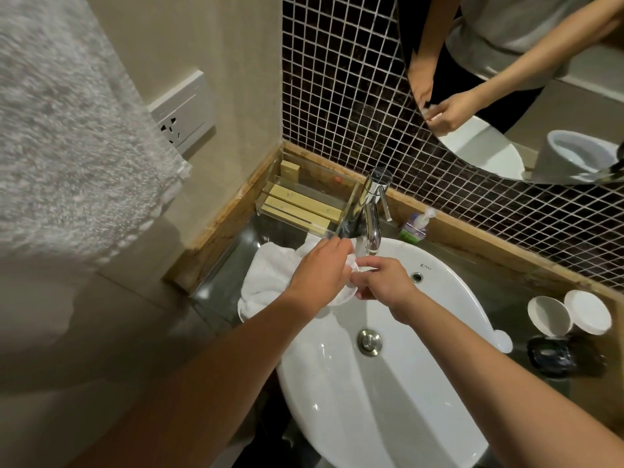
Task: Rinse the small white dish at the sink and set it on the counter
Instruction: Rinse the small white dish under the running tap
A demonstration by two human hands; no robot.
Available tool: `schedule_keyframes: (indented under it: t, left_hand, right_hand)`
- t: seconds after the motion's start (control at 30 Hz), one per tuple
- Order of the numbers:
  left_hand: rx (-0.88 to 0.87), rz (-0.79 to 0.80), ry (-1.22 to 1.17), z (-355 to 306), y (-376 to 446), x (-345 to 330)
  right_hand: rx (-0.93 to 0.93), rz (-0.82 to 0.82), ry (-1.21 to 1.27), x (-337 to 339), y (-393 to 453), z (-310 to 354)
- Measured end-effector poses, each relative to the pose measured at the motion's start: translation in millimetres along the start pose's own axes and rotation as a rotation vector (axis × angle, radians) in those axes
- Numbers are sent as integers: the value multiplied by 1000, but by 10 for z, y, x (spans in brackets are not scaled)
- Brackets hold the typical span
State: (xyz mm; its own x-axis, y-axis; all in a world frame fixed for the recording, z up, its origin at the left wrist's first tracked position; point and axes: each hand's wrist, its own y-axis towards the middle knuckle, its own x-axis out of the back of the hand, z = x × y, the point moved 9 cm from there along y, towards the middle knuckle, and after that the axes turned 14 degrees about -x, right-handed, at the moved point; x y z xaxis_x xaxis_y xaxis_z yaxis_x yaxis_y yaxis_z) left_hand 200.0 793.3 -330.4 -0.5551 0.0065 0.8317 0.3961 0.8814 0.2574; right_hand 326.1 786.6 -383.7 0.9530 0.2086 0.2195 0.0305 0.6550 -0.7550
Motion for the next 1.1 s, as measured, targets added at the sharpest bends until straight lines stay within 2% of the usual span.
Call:
schedule_keyframes:
  t: [0.3, 0.6, 0.67, 0.83, 0.97, 1.1]
  left_hand:
    - [61, -9, -118, 64, -60, -47]
    - [26, 139, -234, 30, -116, -194]
    - [5, 86, -250, -39, -110, -168]
    - [92, -83, -322, -39, -118, -81]
    - [22, -7, -251, -128, -117, -124]
    - [-79, 138, -123, -191, -111, -190]
  right_hand:
    - [-111, 160, 339, -42, 54, -166]
    - [-166, 83, 522, 43, 102, -291]
    - [-165, 59, 519, 66, 114, -281]
    - [-158, 79, 520, 20, 114, -248]
    - [-173, 83, 485, 18, 141, -291]
    - [-163, 43, 460, 58, 148, -320]
